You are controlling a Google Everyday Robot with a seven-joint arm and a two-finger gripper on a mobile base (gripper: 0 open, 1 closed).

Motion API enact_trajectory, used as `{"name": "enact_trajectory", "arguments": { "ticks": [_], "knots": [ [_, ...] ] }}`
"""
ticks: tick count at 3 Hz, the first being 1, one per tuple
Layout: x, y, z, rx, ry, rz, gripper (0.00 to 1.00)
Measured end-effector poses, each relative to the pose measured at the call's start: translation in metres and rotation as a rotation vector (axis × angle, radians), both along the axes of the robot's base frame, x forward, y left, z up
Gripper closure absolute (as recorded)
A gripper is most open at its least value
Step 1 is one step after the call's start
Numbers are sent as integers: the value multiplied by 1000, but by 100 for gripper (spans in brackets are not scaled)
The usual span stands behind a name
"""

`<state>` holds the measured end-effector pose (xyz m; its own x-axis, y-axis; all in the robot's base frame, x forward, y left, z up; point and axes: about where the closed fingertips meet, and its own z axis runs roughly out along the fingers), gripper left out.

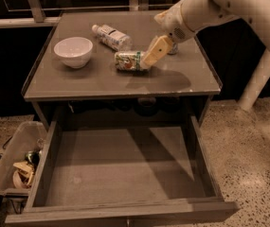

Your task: Place 7up can into top drawer

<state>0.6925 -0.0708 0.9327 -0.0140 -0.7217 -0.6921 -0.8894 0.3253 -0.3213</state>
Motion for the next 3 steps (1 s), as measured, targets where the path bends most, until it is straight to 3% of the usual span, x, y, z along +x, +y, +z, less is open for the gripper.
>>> {"name": "enact_trajectory", "arguments": {
  "ticks": [2,3],
  "knots": [
    [41,26,-45,-73,10,48,0],
    [41,28,-67,-115,39,81,0]
  ]
}}
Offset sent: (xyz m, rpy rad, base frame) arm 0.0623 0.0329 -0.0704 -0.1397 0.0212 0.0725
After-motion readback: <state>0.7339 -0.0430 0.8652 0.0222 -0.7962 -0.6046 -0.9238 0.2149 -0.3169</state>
